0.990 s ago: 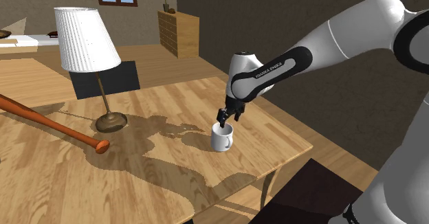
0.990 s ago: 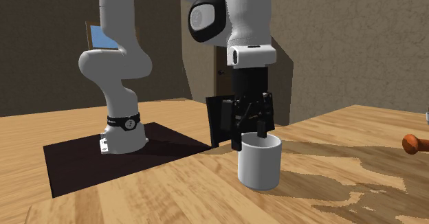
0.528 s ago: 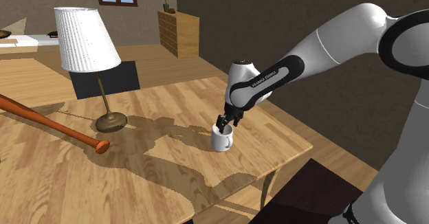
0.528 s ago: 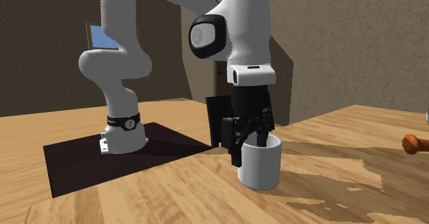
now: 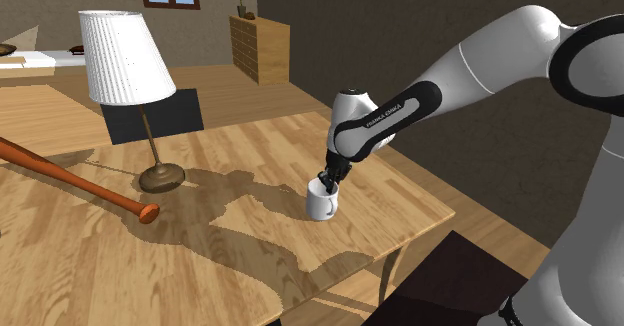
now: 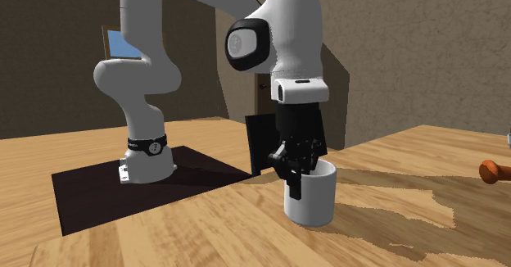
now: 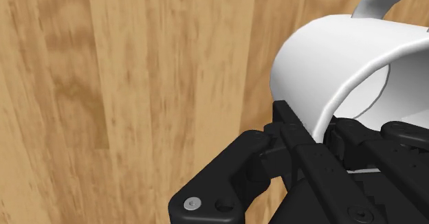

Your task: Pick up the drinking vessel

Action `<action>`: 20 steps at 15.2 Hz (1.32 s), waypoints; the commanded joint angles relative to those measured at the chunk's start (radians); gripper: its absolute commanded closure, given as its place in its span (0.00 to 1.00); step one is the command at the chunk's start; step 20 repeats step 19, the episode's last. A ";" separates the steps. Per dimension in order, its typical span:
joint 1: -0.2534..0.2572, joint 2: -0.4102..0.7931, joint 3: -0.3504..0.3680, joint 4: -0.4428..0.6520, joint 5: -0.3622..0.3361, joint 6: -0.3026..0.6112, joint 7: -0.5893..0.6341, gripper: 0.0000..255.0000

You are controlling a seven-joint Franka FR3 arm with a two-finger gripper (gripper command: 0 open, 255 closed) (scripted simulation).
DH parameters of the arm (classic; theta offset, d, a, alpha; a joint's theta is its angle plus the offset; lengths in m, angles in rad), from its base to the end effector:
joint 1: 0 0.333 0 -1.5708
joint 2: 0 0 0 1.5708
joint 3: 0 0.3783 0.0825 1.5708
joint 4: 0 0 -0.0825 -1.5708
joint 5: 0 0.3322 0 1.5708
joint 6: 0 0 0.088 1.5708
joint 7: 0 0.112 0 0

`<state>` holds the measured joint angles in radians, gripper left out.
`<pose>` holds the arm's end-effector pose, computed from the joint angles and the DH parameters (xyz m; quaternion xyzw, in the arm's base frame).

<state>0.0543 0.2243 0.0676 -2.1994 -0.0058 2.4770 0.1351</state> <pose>0.5352 0.0639 0.3806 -0.9996 0.0054 -0.0260 0.0090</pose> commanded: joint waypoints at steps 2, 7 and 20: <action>-0.001 -0.002 0.000 -0.003 0.001 0.000 -0.002 1.00; -0.002 -0.049 0.001 0.012 0.005 -0.061 -0.005 1.00; -0.004 -0.131 0.003 0.057 0.013 -0.188 -0.009 1.00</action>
